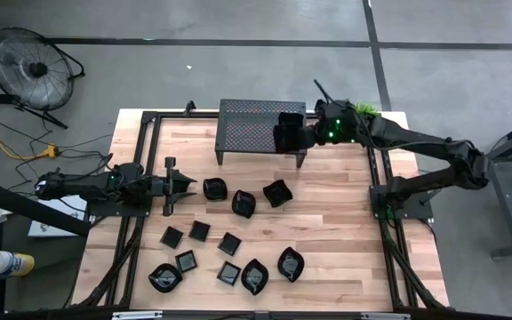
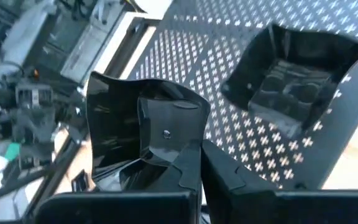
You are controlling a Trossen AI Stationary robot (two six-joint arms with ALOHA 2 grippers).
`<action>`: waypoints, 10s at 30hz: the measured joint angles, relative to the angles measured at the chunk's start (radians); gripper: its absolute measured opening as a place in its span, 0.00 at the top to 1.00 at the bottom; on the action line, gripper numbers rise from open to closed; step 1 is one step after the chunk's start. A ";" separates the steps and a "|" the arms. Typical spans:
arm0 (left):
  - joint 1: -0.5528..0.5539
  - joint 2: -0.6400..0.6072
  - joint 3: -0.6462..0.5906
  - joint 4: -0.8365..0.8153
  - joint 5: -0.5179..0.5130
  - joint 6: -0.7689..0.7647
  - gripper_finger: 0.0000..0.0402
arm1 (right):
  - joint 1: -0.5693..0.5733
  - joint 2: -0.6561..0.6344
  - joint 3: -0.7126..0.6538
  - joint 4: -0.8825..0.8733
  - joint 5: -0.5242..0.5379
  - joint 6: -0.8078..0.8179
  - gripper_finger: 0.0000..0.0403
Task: Pick & Place Mini shaped plates
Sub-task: Stack the bottom black distorted square plate on top of the black distorted square plates on the shelf, then stack the right black distorted square plate on top of the black distorted square plates on the shelf
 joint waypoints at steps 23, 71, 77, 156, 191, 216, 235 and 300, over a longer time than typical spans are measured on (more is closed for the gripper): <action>0.000 0.000 0.000 0.000 0.000 0.000 0.58 | -0.275 0.009 0.000 0.063 -0.150 0.012 1.00; 0.000 0.000 0.000 0.000 0.000 0.000 0.58 | -0.319 0.347 0.462 -0.454 -0.263 0.129 1.00; 0.000 0.000 0.000 0.000 0.000 0.000 0.58 | -0.318 0.379 0.462 -0.489 -0.262 0.142 1.00; 0.000 0.000 0.000 0.000 0.000 0.000 0.58 | -0.303 0.389 0.461 -0.505 -0.169 0.052 0.94; 0.000 0.000 0.000 0.000 0.000 0.000 0.58 | -0.304 0.389 0.461 -0.503 -0.180 0.038 0.95; 0.000 0.000 0.000 0.000 0.000 0.000 0.58 | -0.285 0.381 0.461 -0.510 -0.236 -0.022 0.87; 0.000 0.000 0.000 0.000 0.000 0.000 0.58 | 0.129 0.312 0.461 -0.686 -0.060 -0.006 0.90; 0.000 0.000 0.000 0.000 0.000 0.000 0.58 | 0.514 0.536 0.051 -0.209 0.390 0.297 0.67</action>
